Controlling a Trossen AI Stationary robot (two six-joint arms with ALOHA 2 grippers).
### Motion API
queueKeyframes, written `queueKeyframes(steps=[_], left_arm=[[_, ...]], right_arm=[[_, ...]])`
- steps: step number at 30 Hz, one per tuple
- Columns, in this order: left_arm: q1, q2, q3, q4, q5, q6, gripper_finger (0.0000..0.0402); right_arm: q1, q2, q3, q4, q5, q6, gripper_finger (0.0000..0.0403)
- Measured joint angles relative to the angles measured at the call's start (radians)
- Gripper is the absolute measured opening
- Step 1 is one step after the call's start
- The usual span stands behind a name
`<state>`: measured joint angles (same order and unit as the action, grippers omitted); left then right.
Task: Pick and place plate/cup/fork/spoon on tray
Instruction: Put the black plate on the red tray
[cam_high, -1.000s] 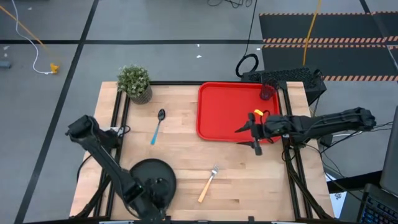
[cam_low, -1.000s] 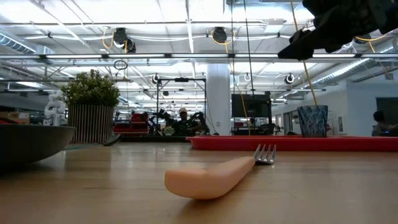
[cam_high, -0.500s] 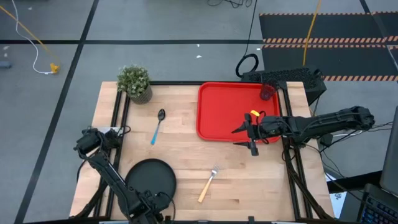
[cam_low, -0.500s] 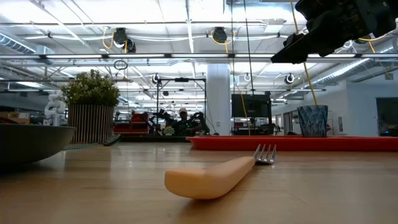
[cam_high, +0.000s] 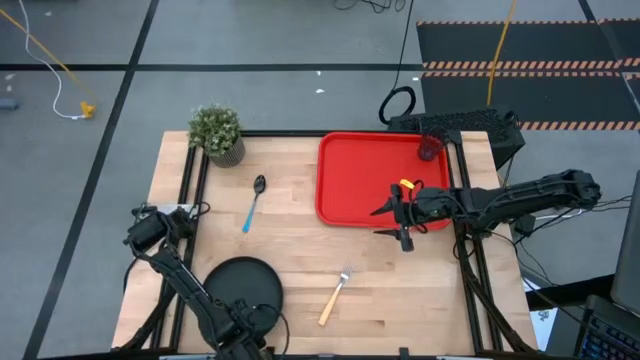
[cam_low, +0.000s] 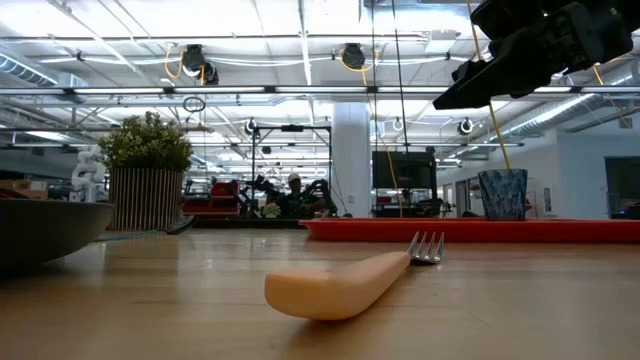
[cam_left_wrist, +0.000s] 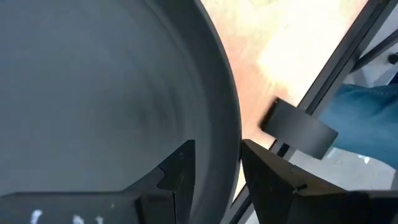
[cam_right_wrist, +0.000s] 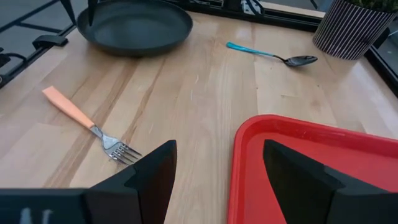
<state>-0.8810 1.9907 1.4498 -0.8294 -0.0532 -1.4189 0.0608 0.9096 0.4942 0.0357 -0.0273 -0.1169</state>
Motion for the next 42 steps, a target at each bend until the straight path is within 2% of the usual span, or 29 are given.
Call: queueKeyframes(steps=[14, 18, 23, 33, 42], left_arm=[[-0.013, 0.0, -0.034, 0.045, -0.002, 0.024, 0.0126], [-0.022, 0.0, -0.034, 0.046, -0.038, 0.062, 0.0092], [-0.025, -0.001, -0.034, 0.048, -0.056, 0.108, 0.0019], [-0.015, -0.003, -0.034, 0.043, -0.062, 0.18, 0.0007], [0.041, -0.002, 0.079, -0.19, -0.06, 0.332, 0.0004]], right_arm=[[0.0, 0.0, 0.0, -0.001, 0.0, -0.008, 0.0231], [0.0, 0.0, 0.0, -0.001, 0.002, -0.008, 0.0231], [0.0, 0.0, 0.0, -0.002, 0.003, -0.008, 0.0231], [0.0, 0.0, 0.0, -0.002, 0.004, -0.004, 0.0231], [0.0, 0.0, 0.0, -0.002, 0.006, 0.019, 0.0231]])
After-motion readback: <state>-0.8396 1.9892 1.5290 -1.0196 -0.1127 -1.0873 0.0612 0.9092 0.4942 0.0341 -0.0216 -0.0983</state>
